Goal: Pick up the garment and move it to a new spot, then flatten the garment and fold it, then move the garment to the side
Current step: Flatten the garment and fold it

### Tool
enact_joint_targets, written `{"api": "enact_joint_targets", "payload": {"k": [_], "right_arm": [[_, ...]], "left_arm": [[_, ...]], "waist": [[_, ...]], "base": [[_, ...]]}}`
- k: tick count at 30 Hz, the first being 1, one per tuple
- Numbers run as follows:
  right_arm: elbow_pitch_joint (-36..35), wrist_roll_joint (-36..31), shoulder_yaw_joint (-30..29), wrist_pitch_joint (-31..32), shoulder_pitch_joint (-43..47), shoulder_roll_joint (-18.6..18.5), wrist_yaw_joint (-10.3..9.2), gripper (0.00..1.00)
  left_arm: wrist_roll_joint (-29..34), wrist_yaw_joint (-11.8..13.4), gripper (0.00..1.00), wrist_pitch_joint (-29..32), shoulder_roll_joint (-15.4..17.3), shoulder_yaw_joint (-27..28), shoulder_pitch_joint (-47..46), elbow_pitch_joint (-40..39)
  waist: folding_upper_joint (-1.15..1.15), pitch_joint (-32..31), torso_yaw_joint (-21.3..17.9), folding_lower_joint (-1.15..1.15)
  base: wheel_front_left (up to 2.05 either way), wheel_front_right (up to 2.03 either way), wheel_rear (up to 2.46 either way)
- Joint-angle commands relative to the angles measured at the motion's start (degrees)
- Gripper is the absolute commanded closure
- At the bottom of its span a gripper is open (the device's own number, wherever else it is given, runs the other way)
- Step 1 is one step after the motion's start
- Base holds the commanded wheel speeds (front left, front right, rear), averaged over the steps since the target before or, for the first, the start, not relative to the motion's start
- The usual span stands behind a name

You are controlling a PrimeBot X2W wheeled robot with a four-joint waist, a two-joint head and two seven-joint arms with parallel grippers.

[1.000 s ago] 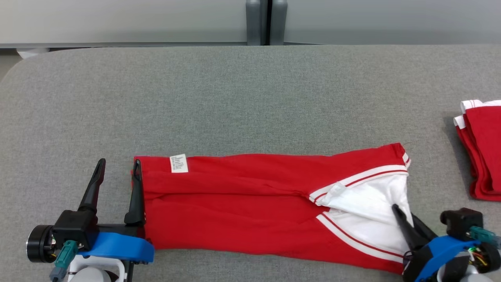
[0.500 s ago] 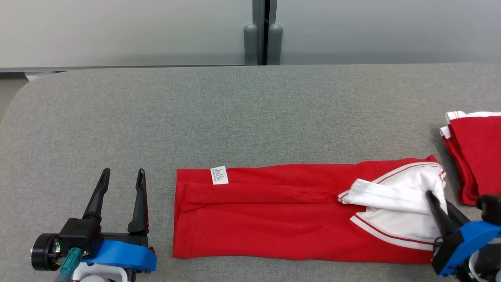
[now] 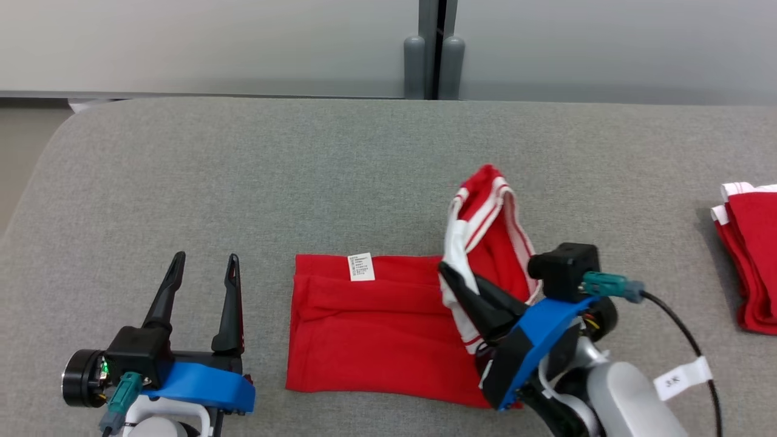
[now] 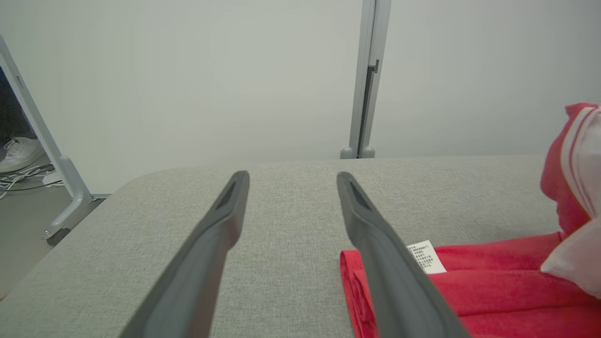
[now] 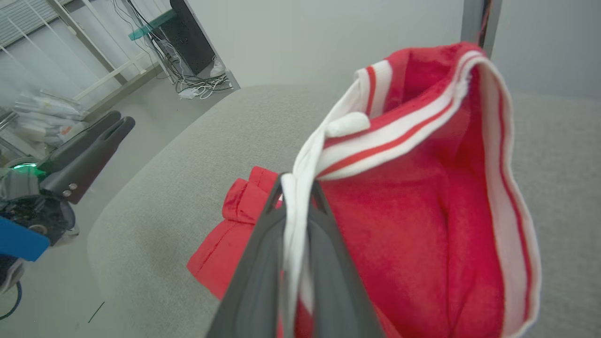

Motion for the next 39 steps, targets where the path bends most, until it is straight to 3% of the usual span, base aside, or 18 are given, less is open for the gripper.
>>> {"api": "enact_joint_targets", "payload": {"k": [1,9,17,18,19,20,25,29,32,39], "right_arm": [[2.83,1.51,2.86,-1.47,-2.47,0.66,0.01,1.0],[14.64,11.05,16.18,-10.4,-9.73,1.0,0.01,1.0],[24.43,16.44,23.4,-17.51,-16.25,1.0,0.01,1.0],[25.43,17.03,24.21,-18.49,-17.01,1.01,0.01,0.83],[26.25,17.54,24.96,-19.79,-17.86,1.02,0.01,0.19],[26.77,18.01,26.02,-20.91,-18.76,1.03,0.01,0.0],[26.93,19.22,29.57,-27.06,-22.23,0.99,0.01,0.0],[25.6,16.79,28.26,-31.88,-24.31,0.97,0.0,0.0],[24.19,12.83,23.62,-33.67,-24.36,-0.9,0.0,0.0],[18.67,2.96,6.34,-34.52,-16.01,-6.98,0.0,0.0]], "left_arm": [[0.27,-0.25,0.0,0.0,-0.44,-0.35,-1.34,0.26],[0.89,-0.73,0.0,-0.56,-2.17,-0.99,-3.86,2.24],[1.09,-1.34,0.0,-1.05,-3.17,-0.89,-5.33,3.57],[1.1,-1.38,0.0,-1.12,-3.24,-0.84,-5.45,3.73],[1.12,-1.49,0.0,-1.16,-3.32,-0.76,-5.55,3.87],[1.13,-1.55,0.0,-1.2,-3.37,-0.65,-5.6,3.99],[1.42,-1.5,0.0,-1.35,-3.57,-0.27,-5.71,4.57],[1.52,-1.24,0.0,-1.42,-3.37,0.29,-5.19,4.63],[1.64,-1.0,0.0,-1.47,-3.04,0.68,-4.52,4.39],[1.67,-0.35,0.0,-1.32,-1.93,1.14,-3.29,3.28]], "waist": [[0.0,0.96,1.49,0.0],[0.0,2.83,5.23,0.0],[0.0,4.61,6.42,0.0],[0.0,4.77,6.41,0.0],[0.0,4.92,6.36,0.0],[0.0,5.1,6.22,0.0],[0.0,5.37,5.32,0.0],[0.0,5.14,4.0,0.0],[0.0,4.81,2.89,0.0],[0.0,3.6,0.04,0.0]], "base": [[0.0,0.0,0.0],[0.0,0.0,0.0],[0.0,0.0,0.0],[0.0,0.0,0.0],[0.0,0.0,0.0],[0.0,0.0,0.0],[0.0,0.0,0.0],[0.0,0.0,0.0],[0.0,0.0,0.0],[0.0,0.0,0.0]]}}
